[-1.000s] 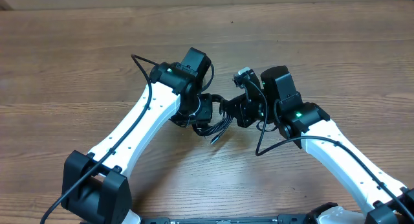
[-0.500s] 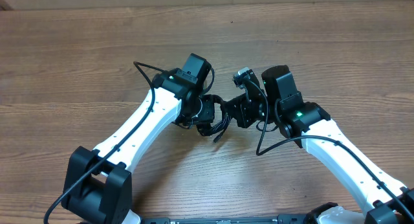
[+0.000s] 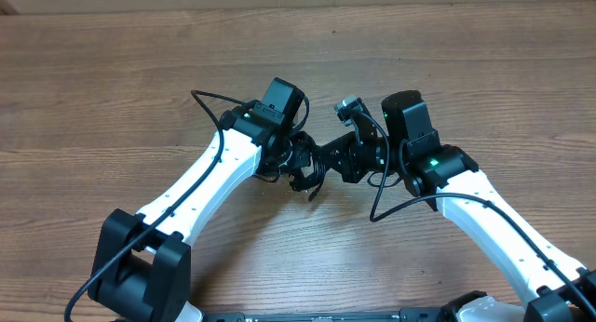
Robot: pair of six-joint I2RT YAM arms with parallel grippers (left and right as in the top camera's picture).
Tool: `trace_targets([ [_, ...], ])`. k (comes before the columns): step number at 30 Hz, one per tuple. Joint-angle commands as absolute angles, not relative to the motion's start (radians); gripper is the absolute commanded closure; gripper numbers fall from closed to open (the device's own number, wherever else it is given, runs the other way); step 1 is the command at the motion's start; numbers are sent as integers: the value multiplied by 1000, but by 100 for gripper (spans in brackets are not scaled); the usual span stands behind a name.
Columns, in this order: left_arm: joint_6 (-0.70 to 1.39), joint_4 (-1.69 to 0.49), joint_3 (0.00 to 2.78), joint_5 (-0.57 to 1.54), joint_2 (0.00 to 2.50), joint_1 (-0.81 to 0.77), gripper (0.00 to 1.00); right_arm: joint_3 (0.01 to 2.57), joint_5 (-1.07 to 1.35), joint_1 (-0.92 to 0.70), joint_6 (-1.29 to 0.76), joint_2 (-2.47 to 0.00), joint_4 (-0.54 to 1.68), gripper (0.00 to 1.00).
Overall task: Untangle cables
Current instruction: 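Pull the left gripper away from the right to spread the coil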
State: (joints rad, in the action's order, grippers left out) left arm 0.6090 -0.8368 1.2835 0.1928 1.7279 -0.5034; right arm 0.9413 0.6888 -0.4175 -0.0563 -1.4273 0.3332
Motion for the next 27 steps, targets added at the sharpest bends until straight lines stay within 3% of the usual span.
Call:
trace_targets([
  [1, 606, -821, 1272, 162, 1728, -520, 96, 951, 831, -437, -56, -1415, 305, 96],
  [12, 642, -832, 1338, 147, 1703, -387, 96, 951, 636, -437, -56, -1416, 439, 96],
  [27, 814, -841, 1367, 179, 1692, -318, 96, 950, 628, -437, -56, -1416, 486, 96],
])
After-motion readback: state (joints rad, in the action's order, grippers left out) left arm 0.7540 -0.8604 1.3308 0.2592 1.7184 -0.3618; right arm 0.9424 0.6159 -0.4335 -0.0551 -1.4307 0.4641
